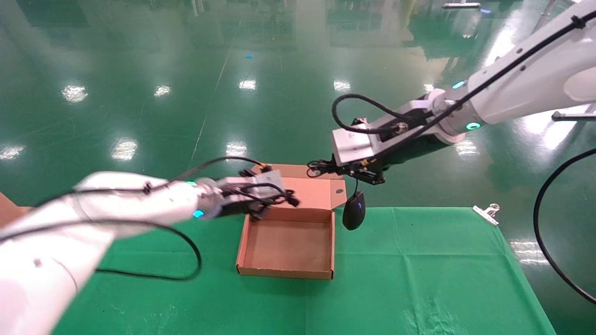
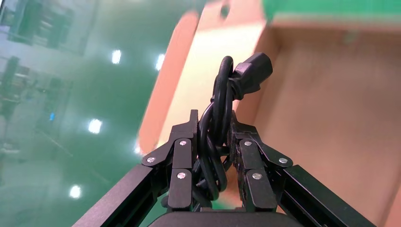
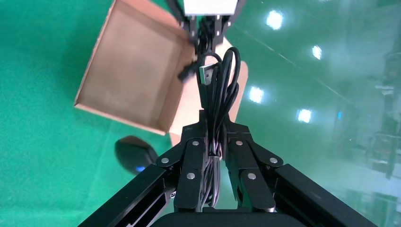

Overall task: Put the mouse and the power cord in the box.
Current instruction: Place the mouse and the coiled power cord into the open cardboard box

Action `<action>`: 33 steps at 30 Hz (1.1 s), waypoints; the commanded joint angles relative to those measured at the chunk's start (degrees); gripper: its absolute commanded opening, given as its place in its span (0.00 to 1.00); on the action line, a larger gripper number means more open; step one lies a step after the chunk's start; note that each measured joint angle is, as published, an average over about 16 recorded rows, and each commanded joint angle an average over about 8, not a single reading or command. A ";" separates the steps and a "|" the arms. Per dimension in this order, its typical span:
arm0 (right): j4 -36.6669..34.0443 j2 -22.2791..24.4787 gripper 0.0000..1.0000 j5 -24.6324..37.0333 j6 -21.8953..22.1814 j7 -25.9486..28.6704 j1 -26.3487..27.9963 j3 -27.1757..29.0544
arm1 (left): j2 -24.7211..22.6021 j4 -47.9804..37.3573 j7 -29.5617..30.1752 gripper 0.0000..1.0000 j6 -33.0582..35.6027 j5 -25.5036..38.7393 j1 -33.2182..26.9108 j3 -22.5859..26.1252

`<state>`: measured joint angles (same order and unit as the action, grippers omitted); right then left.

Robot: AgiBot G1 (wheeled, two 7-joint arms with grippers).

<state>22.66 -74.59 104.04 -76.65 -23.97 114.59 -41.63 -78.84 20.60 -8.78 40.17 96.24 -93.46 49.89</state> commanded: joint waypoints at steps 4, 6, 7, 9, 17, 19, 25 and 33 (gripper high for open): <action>-2.18 0.54 0.00 -0.40 -0.20 -2.25 -0.26 0.13 | -0.03 5.64 7.95 0.00 -4.23 -1.58 4.53 5.40; -3.26 0.47 0.00 -0.32 0.03 -3.02 -0.51 0.05 | 0.01 6.62 10.61 0.20 -4.64 -2.01 5.28 7.88; -3.80 0.40 0.00 -0.26 0.18 -3.38 -0.63 -0.01 | 0.04 6.98 11.72 0.33 -4.74 -2.25 5.49 8.96; -4.90 0.19 0.00 -0.12 0.55 -4.10 -0.88 -0.13 | 0.10 7.71 13.61 0.58 -4.83 -3.00 5.70 10.91; -8.58 -1.24 0.00 -0.03 1.64 -6.18 -1.22 -0.37 | 0.24 8.92 16.63 1.00 -5.87 -6.15 5.01 16.41; -9.17 -1.60 0.00 -0.10 1.77 -6.49 -1.23 -0.42 | 0.25 8.99 16.96 1.00 -6.26 -6.85 4.82 17.50; -9.41 -2.53 0.00 -0.58 1.66 -6.55 -1.03 -0.68 | 0.29 9.06 17.56 1.00 -7.24 -8.93 4.29 20.33; -3.95 -3.51 0.00 -2.32 1.38 -3.91 -1.62 -2.23 | 1.50 7.87 15.82 1.00 -6.49 -13.78 2.45 20.91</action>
<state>19.74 -78.06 101.51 -74.72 -27.14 112.51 -44.52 -76.21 28.33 6.10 34.69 82.11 -90.95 70.06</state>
